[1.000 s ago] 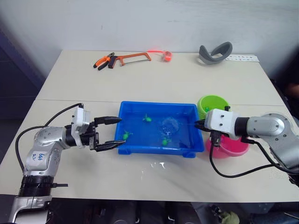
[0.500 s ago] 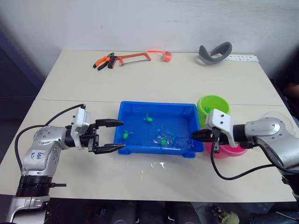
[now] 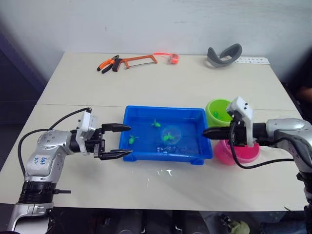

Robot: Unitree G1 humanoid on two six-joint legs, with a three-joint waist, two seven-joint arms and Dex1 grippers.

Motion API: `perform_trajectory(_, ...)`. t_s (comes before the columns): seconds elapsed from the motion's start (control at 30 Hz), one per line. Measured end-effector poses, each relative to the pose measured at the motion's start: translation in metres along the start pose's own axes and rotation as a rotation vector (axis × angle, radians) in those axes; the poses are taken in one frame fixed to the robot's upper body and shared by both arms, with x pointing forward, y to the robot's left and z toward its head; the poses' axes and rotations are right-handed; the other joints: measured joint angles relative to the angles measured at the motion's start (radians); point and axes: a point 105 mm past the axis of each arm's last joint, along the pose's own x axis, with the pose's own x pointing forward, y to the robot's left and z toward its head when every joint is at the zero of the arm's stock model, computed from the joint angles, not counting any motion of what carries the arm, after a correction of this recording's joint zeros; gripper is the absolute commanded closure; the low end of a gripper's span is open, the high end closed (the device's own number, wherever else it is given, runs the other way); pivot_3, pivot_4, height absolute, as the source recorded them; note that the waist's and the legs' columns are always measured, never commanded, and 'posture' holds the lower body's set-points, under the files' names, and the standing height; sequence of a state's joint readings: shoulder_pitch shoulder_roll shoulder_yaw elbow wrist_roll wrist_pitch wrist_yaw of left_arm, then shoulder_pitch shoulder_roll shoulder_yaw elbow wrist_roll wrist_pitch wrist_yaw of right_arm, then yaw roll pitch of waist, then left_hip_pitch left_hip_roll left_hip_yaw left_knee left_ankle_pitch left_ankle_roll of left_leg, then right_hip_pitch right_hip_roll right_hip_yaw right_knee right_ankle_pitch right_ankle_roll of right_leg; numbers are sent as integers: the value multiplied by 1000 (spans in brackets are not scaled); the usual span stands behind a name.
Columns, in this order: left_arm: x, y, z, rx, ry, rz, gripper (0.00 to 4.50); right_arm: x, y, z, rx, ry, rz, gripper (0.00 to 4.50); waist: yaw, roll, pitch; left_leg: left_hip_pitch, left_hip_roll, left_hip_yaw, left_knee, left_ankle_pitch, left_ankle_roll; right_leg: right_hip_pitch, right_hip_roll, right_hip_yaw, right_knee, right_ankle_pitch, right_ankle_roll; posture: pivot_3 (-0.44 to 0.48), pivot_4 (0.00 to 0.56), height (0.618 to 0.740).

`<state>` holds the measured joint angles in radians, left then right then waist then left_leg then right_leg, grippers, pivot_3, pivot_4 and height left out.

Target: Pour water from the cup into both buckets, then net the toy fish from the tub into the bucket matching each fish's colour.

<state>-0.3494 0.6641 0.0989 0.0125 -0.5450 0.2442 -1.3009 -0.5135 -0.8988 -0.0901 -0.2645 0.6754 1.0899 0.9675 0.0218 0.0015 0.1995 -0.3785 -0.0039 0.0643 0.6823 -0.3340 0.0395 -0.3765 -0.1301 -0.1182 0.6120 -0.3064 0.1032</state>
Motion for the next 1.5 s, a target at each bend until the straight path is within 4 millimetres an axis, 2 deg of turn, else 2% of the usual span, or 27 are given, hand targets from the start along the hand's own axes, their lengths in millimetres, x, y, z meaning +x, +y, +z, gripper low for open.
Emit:
perform_trajectory(0.2,10,7,8,13,-42,16,65,-15,-2,12,35,-74,-26,4500,1,0,0,0,0,0,0,0,0,0,0,0,0,0,0,0,150,740)
perform_trajectory(0.3,18,17,14,-92,-85,62,65,-29,-7,13,45,-96,-82,4500,2,0,0,-1,0,0,0,0,0,0,0,0,0,0,0,0,150,740)
perform_trajectory(0.5,47,25,36,-82,-153,74,65,-60,-8,21,67,-159,-187,4500,4,0,0,-1,-1,0,0,0,0,0,0,-1,0,0,1,0,150,740)
perform_trajectory(0.7,70,33,47,-6,-221,121,65,-96,-19,12,76,-155,-359,4500,5,0,0,-1,-1,1,0,1,1,0,1,0,0,1,2,0,150,740)
perform_trajectory(0.93,96,30,42,-4,-232,75,65,-115,-41,1,-40,-139,-555,4500,3,0,0,-1,-1,2,0,1,1,0,5,1,0,1,2,0,150,740)
perform_trajectory(1.1,98,33,46,20,-226,61,65,-116,-50,-4,-224,-85,-654,4500,4,0,0,0,-1,2,0,2,0,0,7,1,1,1,2,0,150,740)
perform_trajectory(1.23,97,35,39,0,-210,60,65,-117,-56,-7,-385,-51,-729,4500,4,0,0,0,-1,2,0,2,0,0,7,1,1,1,2,0,150,740)
perform_trajectory(1.4,96,34,37,0,-194,48,65,-113,-60,-27,-712,111,-766,4500,6,0,0,-1,-1,2,0,2,0,0,8,2,0,1,3,0,150,740)
perform_trajectory(1.5,96,33,36,0,-191,37,65,-111,-59,-22,-946,154,-789,4500,4,0,0,0,-1,2,0,2,-1,0,9,3,0,1,3,0,150,740)
